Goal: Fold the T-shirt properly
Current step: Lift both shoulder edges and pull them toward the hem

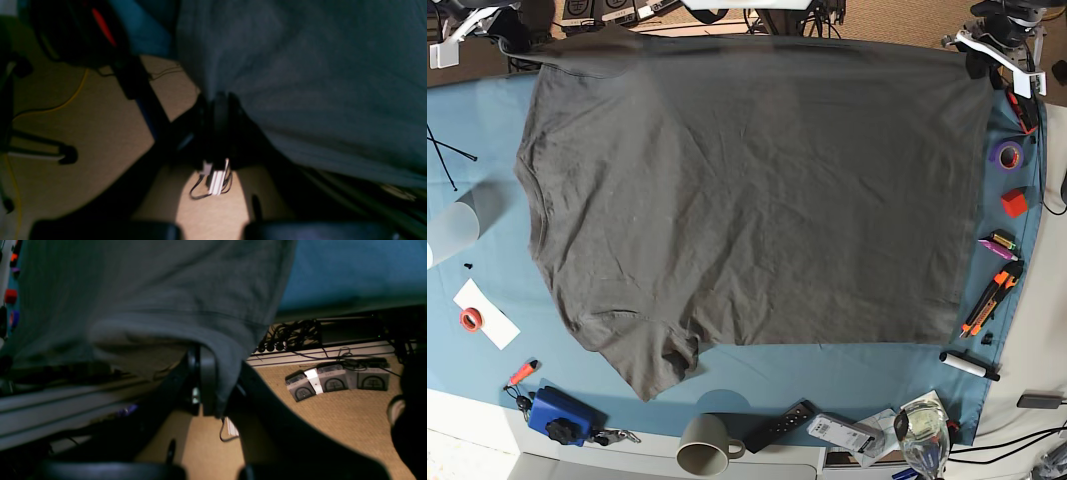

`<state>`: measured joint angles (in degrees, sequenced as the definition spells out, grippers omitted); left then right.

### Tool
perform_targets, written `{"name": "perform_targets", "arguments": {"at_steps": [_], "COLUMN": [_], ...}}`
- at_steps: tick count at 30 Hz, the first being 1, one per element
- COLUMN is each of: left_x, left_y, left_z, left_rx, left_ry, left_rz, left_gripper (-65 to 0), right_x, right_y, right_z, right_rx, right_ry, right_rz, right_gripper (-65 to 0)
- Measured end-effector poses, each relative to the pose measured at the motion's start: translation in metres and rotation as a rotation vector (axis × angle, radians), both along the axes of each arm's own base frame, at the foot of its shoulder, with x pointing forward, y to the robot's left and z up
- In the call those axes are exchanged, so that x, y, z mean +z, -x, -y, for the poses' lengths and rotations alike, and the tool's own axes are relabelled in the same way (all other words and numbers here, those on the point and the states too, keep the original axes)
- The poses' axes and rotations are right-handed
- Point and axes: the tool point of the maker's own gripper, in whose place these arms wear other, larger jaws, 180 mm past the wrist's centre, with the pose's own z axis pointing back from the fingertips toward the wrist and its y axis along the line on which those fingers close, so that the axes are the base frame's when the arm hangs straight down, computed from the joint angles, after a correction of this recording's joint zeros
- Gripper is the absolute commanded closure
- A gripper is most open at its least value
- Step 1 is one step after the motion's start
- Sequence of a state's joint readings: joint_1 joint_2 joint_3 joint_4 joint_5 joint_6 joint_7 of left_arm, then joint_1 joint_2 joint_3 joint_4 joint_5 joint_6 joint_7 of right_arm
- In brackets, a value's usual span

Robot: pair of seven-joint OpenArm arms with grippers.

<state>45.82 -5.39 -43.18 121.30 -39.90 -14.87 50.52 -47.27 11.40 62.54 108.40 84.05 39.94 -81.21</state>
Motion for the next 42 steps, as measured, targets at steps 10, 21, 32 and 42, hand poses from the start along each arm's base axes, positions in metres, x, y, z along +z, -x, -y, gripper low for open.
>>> {"name": "perform_targets", "arguments": {"at_steps": [10,21,32,42], "left_x": [0.004,0.006,0.013,0.007], "left_y": [-0.021,-0.034,-0.046,-0.056], "left_z": [-0.004,-0.004,-0.019,0.010], "left_rx": [-0.007,-0.007,-0.040,-0.119], "left_ry": [-0.032,-0.028,-0.103,-0.058], "left_rz": [0.040,0.072,0.082,0.098], "left_gripper": [0.0,0.0,0.0,0.0], "right_x": [0.011,0.007,-0.035,-0.040], "right_y": [-0.036,-0.055,-0.078,-0.098], "right_z": [0.005,0.015,-0.014,-0.005], "right_rx": [0.021,0.059,0.201,0.168], "right_ry": [0.023,0.107,0.156,0.233], "right_rz": [0.108,0.091,-0.023,-0.033], "right_gripper": [0.0,0.0,0.0,0.0]}}
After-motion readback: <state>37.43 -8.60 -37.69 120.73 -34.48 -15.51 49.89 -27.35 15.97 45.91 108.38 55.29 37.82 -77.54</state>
